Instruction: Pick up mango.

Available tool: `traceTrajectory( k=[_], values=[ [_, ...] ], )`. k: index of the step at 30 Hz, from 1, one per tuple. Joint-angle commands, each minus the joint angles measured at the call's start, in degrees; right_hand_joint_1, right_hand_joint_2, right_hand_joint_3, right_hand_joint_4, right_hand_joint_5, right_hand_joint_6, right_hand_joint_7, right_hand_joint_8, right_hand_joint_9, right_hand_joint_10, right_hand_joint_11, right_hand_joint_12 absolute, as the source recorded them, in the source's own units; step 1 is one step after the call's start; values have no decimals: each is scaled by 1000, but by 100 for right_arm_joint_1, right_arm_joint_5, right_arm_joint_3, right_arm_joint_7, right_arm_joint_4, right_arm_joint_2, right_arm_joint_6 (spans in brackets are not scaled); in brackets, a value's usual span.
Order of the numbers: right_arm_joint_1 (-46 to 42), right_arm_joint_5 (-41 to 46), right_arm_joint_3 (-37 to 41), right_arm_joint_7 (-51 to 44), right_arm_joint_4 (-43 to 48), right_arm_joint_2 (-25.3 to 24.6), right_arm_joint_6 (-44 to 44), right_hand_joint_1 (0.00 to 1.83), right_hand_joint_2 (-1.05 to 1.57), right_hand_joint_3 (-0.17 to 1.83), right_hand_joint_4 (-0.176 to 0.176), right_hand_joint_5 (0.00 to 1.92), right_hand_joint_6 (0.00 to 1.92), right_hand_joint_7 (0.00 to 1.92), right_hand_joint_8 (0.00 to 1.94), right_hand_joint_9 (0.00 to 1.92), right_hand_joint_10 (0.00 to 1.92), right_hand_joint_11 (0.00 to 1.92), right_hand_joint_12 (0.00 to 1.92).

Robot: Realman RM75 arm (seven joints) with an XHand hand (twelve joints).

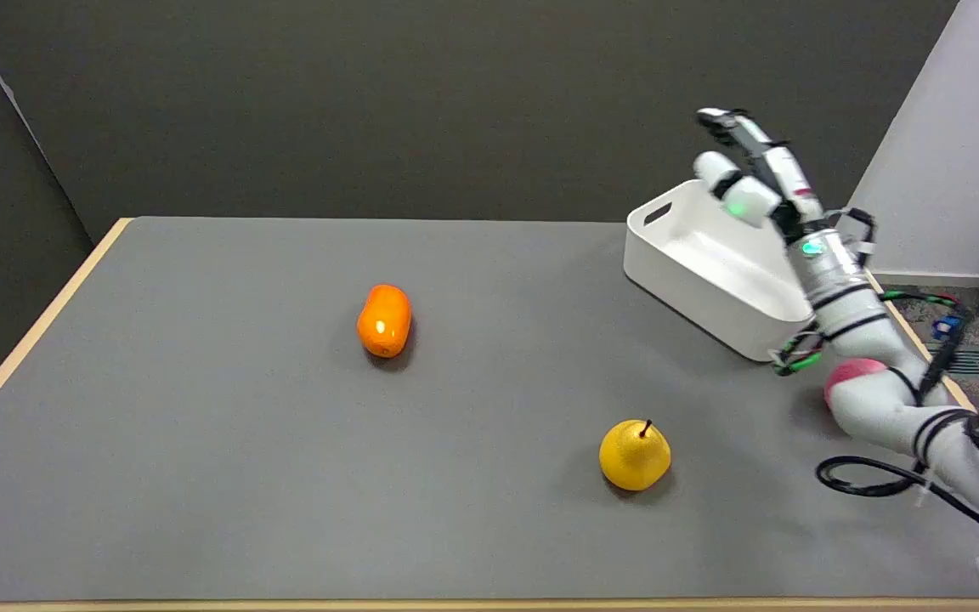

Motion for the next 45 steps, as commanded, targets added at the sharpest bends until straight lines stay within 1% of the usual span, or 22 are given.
traceTrajectory(
  k=[1,3,6,9,10,12,14,15,17,18,21,22,23,25,27,29,33,38,40,42,45],
  values=[
    [361,-270,-1014,-3848,2093,-2182,-2875,383,972,812,-166,158,412,144,278,52,530,-1,562],
    [459,-216,-1099,-4128,1833,-2769,-2978,385,976,802,-174,149,403,139,282,45,538,-1,556],
    [518,130,-1301,-4644,1522,-3411,-2988,380,973,797,-176,140,399,140,288,46,568,-1,561],
    [512,703,-1584,-5341,1463,-3665,-2954,356,944,830,-176,135,398,150,293,48,593,-1,569],
    [502,915,-1667,-5590,1482,-3699,-2950,354,945,824,-176,134,398,152,297,47,602,-1,580],
    [486,1462,-1931,-6145,1634,-3790,-2924,341,875,967,-176,106,406,148,315,39,625,-1,674],
    [462,1838,-2143,-6575,1732,-3815,-2920,346,872,964,-176,103,407,137,318,30,633,-1,676],
    [443,1971,-2234,-6753,1789,-3819,-2916,347,895,911,-176,104,401,136,318,24,638,-1,654],
    [387,2123,-2396,-6998,1934,-3827,-2916,346,938,795,-176,104,391,134,316,11,650,-1,605],
    [366,2135,-2446,-7055,1984,-3827,-2912,341,924,792,-176,101,391,132,318,7,656,-1,605],
    [385,2084,-2587,-7071,2015,-3835,-2873,295,769,951,-176,79,407,110,349,5,631,-1,616],
    [415,2076,-2611,-7071,1986,-3842,-2868,268,719,943,-176,73,380,88,325,1,571,-1,590],
    [475,2071,-2641,-7075,1922,-3851,-2868,245,668,930,-165,63,342,61,275,-1,474,-1,556],
    [554,2071,-2681,-7083,1796,-3855,-2880,227,589,892,-110,37,245,1,110,-1,193,-1,477],
    [668,2071,-2689,-7087,1642,-3867,-2912,268,584,901,-106,49,173,-1,90,-1,28,-1,411],
    [800,2084,-2697,-7087,1415,-3887,-2932,254,610,806,-77,6,202,-1,8,-1,2,-1,362],
    [1066,2115,-2677,-7087,981,-3930,-2936,274,618,780,-59,0,224,-1,-1,-1,-1,-1,364],
    [1574,2095,-2665,-7256,156,-4075,-3141,302,626,751,-40,-1,257,-1,-1,-1,-1,-1,390],
    [1811,2083,-2673,-7583,-160,-4158,-3351,316,627,748,-37,0,258,-1,-1,-1,-1,-1,344],
    [1961,2083,-2673,-7964,-366,-4217,-3535,369,609,747,-34,15,254,-1,-1,-1,-1,-1,153],
    [2112,2095,-2661,-8431,-522,-4262,-3766,387,594,774,-30,34,257,-1,8,-1,-1,-1,62]
  ],
)
